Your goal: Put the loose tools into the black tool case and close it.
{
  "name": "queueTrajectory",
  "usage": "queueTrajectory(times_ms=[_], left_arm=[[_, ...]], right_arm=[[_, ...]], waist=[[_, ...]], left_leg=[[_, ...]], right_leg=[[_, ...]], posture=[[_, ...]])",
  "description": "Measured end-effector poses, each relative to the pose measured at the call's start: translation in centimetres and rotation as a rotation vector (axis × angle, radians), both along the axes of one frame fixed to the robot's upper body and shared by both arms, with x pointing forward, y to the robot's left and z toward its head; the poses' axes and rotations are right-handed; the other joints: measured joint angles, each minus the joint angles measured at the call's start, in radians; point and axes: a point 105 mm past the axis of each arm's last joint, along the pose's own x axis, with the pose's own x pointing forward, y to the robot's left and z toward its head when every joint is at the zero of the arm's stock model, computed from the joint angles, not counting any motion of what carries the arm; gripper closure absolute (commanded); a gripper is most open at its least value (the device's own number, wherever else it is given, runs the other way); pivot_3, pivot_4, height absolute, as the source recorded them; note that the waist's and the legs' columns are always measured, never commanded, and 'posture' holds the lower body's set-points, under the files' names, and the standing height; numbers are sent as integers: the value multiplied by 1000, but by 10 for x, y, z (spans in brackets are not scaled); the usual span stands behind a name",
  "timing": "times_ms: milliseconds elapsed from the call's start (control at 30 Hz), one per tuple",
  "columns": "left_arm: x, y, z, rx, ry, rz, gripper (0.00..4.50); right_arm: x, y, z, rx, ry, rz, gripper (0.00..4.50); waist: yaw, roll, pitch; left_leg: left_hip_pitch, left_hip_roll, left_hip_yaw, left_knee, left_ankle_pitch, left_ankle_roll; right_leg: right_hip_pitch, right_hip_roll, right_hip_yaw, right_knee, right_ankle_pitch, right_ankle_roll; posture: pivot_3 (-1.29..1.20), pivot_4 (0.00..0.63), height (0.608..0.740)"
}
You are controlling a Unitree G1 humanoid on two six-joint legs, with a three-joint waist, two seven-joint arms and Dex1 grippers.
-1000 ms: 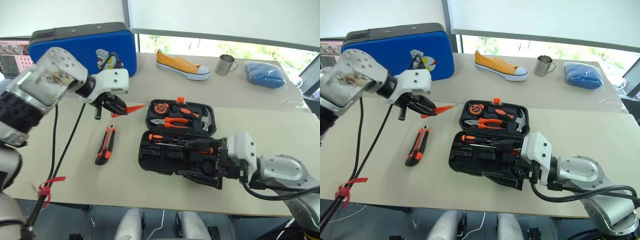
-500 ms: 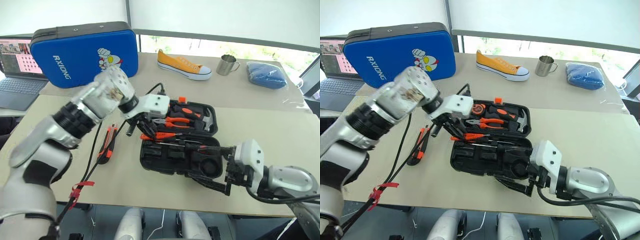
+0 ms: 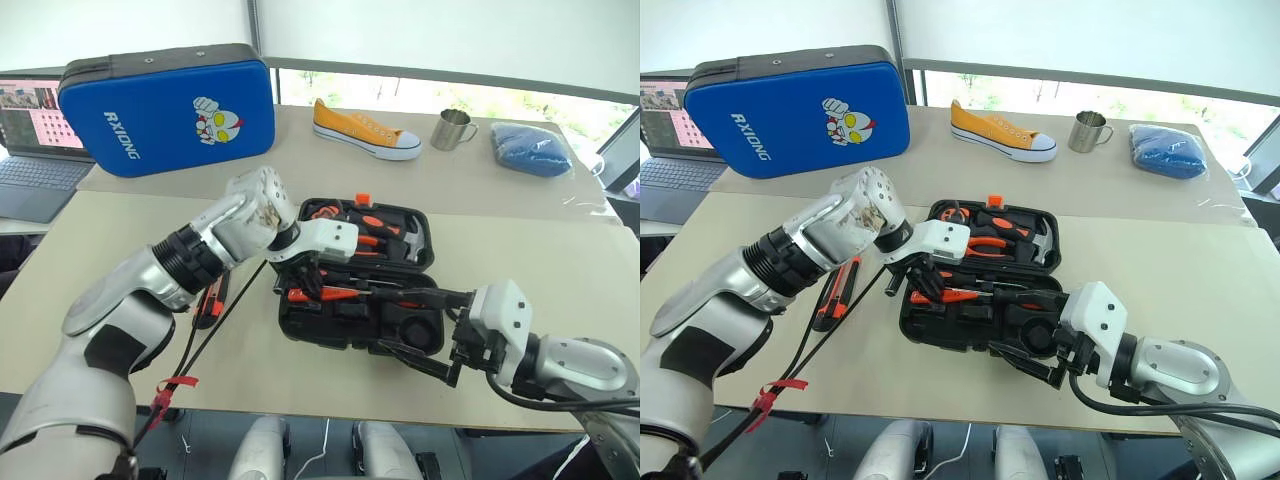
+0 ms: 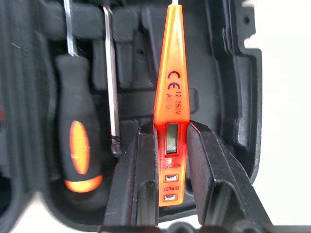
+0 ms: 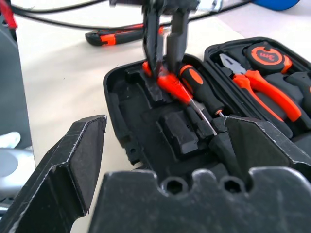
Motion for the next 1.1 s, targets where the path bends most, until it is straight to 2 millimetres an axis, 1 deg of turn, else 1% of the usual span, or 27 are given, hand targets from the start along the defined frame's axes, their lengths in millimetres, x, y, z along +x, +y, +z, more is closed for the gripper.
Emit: queueTrajectory(times_ms=[100, 233, 533, 933, 1000, 1033, 1100], left_arm=[[2, -1, -3, 30, -38, -35, 4095], [2, -6, -9, 50, -56, -64, 4095], [12, -16, -14, 48, -24, -24, 4095], [13, -10, -18, 58, -1, 40, 4095], [12, -10, -17, 58, 1, 42, 3088], [12, -9, -17, 60, 3, 41, 2874], [10, -6, -15, 65, 9, 36, 2143]], right_arm=[[-1, 3, 1, 10, -4, 4, 0], [0, 3, 1, 20, -6, -7, 0], [-2, 6, 2, 26, -16, -8, 0], [-4, 9, 0, 35, -5, 2, 0], [-3, 9, 0, 34, -8, 3, 0], [-3, 9, 0, 33, -9, 3, 0], [-2, 8, 0, 30, -10, 2, 0]], waist=[[1, 0, 0], [1, 0, 0], [6, 6, -3], [-5, 6, -4], [-5, 6, -4], [-6, 6, -4], [-10, 6, -4]], left_leg=[[1, 0, 0, 0, 0, 0], [2, 0, 0, 0, 0, 0], [3, -1, 0, 0, 0, 0], [3, 1, 0, 0, 0, 0], [3, 1, 0, 0, 0, 0], [3, 1, 0, 0, 0, 0], [3, 1, 0, 0, 0, 0]], right_leg=[[1, 0, 0, 0, 0, 0], [2, 0, 0, 0, 0, 0], [4, 0, 0, 0, 0, 0], [3, 1, 0, 1, 0, 0], [3, 1, 0, 1, 0, 0], [3, 1, 0, 1, 0, 0], [3, 2, 0, 1, 0, 0]], posture=[[0, 150, 740], [0, 150, 740], [0, 150, 740], [0, 150, 740], [0, 150, 740], [0, 150, 740], [0, 150, 740]])
